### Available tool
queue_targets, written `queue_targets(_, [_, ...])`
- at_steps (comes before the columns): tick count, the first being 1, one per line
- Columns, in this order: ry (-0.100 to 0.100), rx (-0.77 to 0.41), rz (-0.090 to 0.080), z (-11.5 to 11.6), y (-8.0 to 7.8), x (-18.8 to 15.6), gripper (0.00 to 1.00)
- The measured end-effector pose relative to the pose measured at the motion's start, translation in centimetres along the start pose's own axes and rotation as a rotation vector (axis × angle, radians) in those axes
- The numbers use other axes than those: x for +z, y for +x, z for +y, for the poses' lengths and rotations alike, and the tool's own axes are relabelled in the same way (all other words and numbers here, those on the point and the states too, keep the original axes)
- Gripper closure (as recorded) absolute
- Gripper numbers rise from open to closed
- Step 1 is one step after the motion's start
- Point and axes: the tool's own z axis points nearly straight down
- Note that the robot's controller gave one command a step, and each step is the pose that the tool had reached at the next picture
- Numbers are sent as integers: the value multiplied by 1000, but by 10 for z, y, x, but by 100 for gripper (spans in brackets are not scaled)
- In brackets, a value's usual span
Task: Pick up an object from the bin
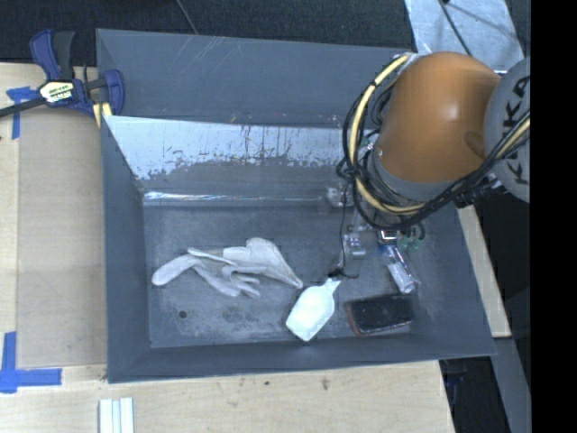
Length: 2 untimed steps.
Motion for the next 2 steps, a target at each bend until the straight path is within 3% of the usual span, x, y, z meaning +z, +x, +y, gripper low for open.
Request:
queue_targets(1, [0, 0, -3, 0, 0, -2, 0])
queue_targets(2, [1, -151, -15, 1, 1, 42, 0])
